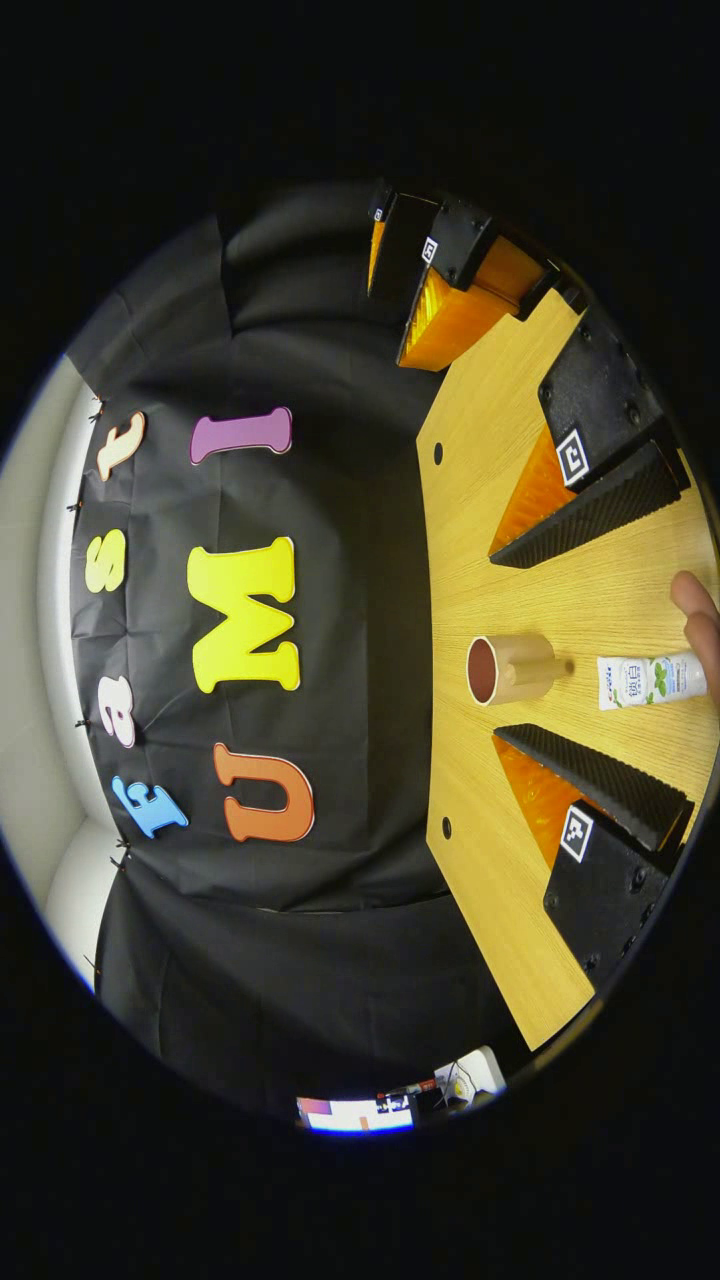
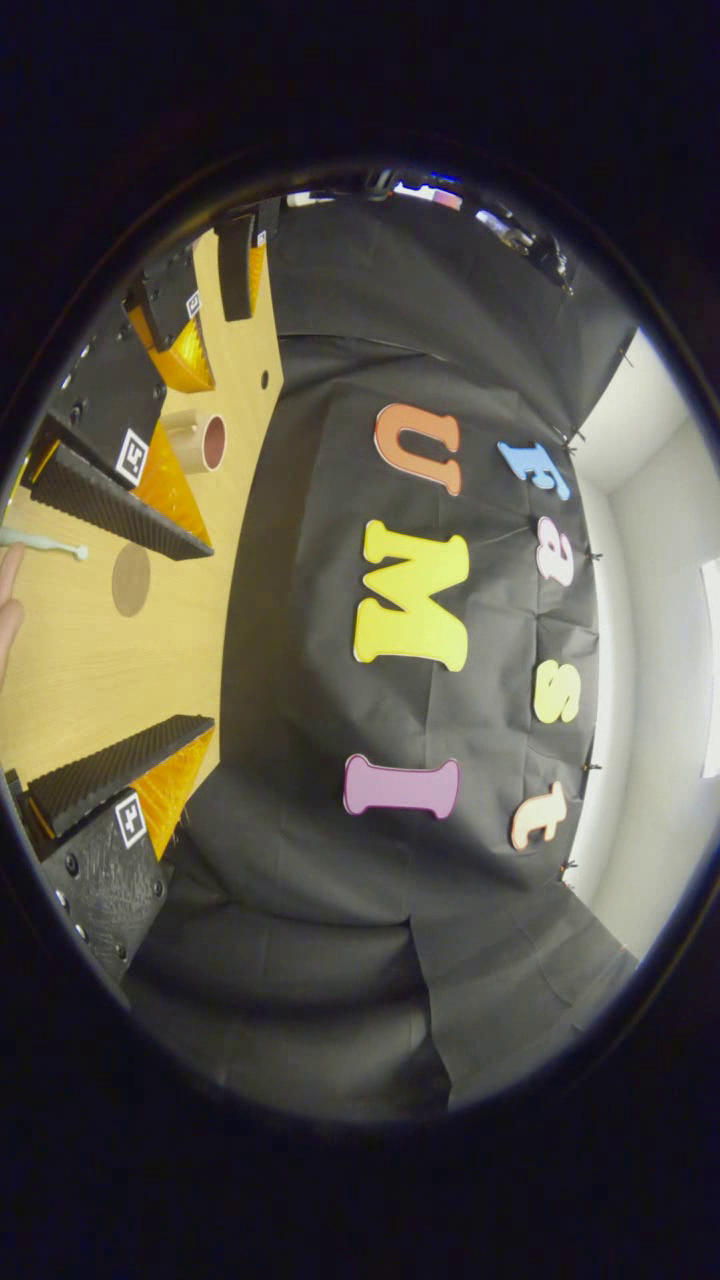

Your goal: Put the toothbrush and toothpaste on the desktop into the cup, then pick up the cup and place it on the coaster on the desktop.

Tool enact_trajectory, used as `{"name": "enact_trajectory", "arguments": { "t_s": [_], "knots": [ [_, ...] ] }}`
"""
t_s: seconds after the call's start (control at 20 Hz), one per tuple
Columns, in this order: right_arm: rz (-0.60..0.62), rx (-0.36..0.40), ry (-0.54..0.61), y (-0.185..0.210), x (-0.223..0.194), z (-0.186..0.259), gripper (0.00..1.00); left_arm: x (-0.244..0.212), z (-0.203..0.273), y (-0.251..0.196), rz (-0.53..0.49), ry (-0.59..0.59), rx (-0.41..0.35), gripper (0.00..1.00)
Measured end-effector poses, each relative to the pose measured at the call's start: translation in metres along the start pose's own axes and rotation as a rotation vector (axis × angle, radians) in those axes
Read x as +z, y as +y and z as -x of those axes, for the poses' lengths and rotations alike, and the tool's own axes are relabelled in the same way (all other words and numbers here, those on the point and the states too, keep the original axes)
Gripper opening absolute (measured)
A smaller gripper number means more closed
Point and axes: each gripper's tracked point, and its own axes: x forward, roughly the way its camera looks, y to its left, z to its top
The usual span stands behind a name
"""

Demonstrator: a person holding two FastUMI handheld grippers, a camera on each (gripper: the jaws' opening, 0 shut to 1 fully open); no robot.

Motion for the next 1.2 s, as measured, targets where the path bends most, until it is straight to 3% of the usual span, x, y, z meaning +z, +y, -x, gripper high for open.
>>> {"name": "enact_trajectory", "arguments": {
  "t_s": [0.45,0.7,1.0,1.2],
  "knots": [
    [-0.006,-0.006,0.009,-0.003,-0.003,-0.002,0.96,-0.011,-0.004,-0.002,0.029,0.036,-0.006,0.99],
    [0.007,-0.003,0.029,-0.002,-0.012,-0.005,0.96,-0.055,-0.011,-0.007,-0.001,0.192,-0.027,0.99],
    [0.018,0.0,0.046,-0.001,-0.02,-0.009,0.96,-0.12,0.003,0.009,0.082,0.414,0.002,1.0],
    [0.007,0.006,0.059,0.0,-0.023,-0.012,0.95,-0.142,0.016,0.02,0.133,0.498,0.019,1.0]
  ]
}}
